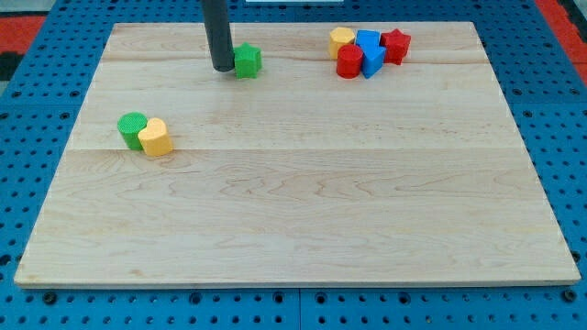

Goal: Push the green star to the top center

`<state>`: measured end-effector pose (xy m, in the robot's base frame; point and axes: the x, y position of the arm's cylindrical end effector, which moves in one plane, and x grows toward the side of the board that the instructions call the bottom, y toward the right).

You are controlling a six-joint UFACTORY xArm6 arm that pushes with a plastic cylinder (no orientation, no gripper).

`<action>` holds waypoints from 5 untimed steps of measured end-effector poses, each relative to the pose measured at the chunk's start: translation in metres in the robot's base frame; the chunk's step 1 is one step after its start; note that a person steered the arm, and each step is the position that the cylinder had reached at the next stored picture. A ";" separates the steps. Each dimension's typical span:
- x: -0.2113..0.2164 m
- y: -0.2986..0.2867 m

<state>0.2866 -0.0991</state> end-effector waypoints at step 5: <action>-0.013 0.076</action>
